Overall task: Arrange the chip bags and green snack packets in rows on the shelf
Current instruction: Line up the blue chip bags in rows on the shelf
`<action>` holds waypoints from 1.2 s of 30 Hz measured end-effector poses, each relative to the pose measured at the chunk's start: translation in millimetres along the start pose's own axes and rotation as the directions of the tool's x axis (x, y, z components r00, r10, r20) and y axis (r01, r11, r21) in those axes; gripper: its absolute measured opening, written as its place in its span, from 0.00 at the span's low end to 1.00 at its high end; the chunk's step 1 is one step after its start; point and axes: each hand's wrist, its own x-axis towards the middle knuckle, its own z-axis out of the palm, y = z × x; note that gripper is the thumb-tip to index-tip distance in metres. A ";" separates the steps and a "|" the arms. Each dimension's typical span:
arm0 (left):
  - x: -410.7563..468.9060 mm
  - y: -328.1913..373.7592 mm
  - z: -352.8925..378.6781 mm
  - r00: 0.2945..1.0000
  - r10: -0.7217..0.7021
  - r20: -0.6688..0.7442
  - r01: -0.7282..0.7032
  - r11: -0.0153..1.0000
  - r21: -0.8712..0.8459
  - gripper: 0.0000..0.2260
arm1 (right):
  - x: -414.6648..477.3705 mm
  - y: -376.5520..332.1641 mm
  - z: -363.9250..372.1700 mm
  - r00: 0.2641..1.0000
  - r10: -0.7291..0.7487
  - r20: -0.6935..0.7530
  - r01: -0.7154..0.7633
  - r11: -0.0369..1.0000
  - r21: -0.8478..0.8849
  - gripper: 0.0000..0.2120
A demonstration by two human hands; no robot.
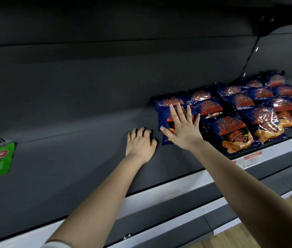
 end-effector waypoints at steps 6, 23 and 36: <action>-9.4 -14.7 -17.4 0.999 -0.048 -0.010 0.048 0.998 -0.050 0.21 | 8.8 -25.1 -22.4 0.972 -0.125 -0.197 0.128 0.992 0.002 0.33; -158.7 -188.0 -87.2 0.793 -0.560 -0.240 0.574 0.819 -0.014 0.19 | 6.0 -269.8 25.4 0.799 -0.601 -0.032 0.591 0.774 0.227 0.28; -271.1 -260.9 -117.4 0.514 -0.786 -0.344 0.822 0.566 -0.064 0.22 | -52.7 -420.5 33.2 0.543 -0.837 -0.059 0.810 0.505 0.297 0.28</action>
